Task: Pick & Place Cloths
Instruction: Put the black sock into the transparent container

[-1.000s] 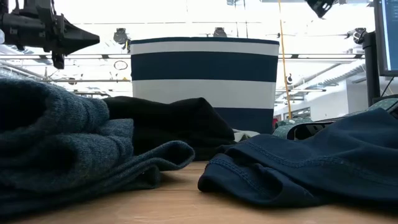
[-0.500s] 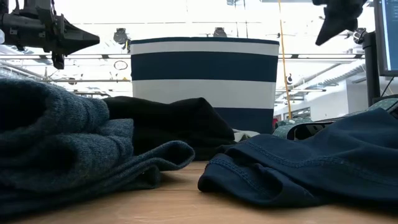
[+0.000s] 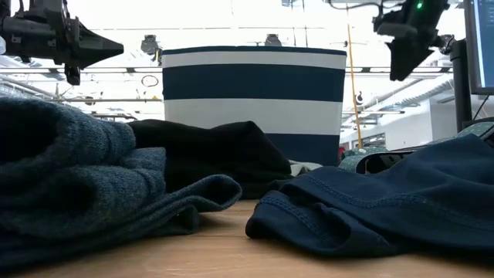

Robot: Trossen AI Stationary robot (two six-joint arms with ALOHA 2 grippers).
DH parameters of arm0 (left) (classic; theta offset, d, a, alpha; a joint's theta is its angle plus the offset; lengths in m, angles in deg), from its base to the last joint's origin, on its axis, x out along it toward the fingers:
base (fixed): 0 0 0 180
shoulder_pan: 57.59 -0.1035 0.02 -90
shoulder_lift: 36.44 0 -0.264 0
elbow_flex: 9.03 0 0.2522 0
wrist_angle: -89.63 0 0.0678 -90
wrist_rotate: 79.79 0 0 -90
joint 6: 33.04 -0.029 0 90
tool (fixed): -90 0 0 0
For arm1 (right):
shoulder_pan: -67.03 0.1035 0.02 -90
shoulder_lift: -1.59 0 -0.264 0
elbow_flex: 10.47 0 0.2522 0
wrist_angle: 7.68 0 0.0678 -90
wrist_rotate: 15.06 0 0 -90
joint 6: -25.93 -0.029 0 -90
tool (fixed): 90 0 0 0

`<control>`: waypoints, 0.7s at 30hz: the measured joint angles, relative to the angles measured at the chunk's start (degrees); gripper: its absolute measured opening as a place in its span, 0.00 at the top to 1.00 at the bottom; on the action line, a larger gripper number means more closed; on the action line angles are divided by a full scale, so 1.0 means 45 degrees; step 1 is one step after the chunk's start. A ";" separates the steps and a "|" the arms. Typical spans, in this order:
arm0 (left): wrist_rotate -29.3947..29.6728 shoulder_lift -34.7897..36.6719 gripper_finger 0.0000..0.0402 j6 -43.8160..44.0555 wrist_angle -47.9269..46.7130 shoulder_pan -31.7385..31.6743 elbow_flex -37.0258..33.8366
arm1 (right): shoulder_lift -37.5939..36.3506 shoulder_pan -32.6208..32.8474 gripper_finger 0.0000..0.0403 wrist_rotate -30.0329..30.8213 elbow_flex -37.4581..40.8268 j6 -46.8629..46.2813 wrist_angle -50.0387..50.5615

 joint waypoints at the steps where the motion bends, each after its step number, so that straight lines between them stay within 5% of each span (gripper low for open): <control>1: 0.0000 -0.0002 0.95 -0.0102 0.0000 0.0000 0.0000 | 0.0126 -0.0210 0.56 0.0002 0.0005 0.0000 0.0053; 9: -0.0008 0.0001 0.95 -0.0172 0.0016 -0.0001 0.0000 | 0.0470 -0.1875 0.40 -0.1321 0.0948 0.0698 -0.0026; 21: -0.0029 -0.0002 0.95 -0.0168 0.0164 0.0000 0.0000 | 0.0460 -0.4016 0.38 -0.2679 0.3897 0.0605 -0.2489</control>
